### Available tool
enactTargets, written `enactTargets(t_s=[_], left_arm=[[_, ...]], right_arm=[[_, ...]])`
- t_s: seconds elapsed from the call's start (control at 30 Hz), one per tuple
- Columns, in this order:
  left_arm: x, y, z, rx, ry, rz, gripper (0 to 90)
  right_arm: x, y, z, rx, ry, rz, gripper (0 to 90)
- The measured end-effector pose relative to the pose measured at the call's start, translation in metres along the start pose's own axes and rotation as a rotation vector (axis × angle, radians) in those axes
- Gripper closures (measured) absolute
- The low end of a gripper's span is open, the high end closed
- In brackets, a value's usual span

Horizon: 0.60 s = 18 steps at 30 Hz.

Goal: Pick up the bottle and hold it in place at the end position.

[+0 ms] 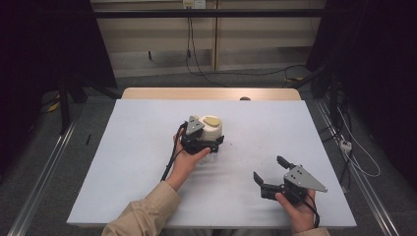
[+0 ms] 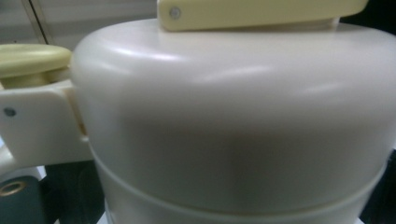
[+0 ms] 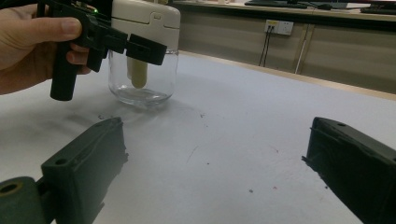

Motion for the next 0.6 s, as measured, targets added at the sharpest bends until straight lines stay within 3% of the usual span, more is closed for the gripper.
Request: enactTargets(t_s=[0.17,0.4,0.6], left_arm=[[-0.0025,-0.0007,-0.0005,-0.005,0.006,-0.009,5.2],[-0.0008,0.0014,-0.0048,-0.012,-0.009,0.013,5.2],[0.0007,0.0014,-0.0059,-0.017,-0.023,-0.002,5.2]], right_arm=[[-0.0002,-0.0002,0.0002,-0.001,-0.001,-0.001,3.6],[-0.0001,-0.0001,0.0002,-0.002,-0.002,0.001,3.6],[-0.0001,0.0000,-0.0001,-0.001,-0.003,-0.001,3.6]])
Point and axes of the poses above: each handheld gripper's, and its own axes: z roughly backward along the jaws, y roughly out of its underside, x roughly to its left, the point moved 4 cm from there along -z, roughly forward along the jaws, and after that the axes turned 4 degrees about -x, right-handed, at the moved point
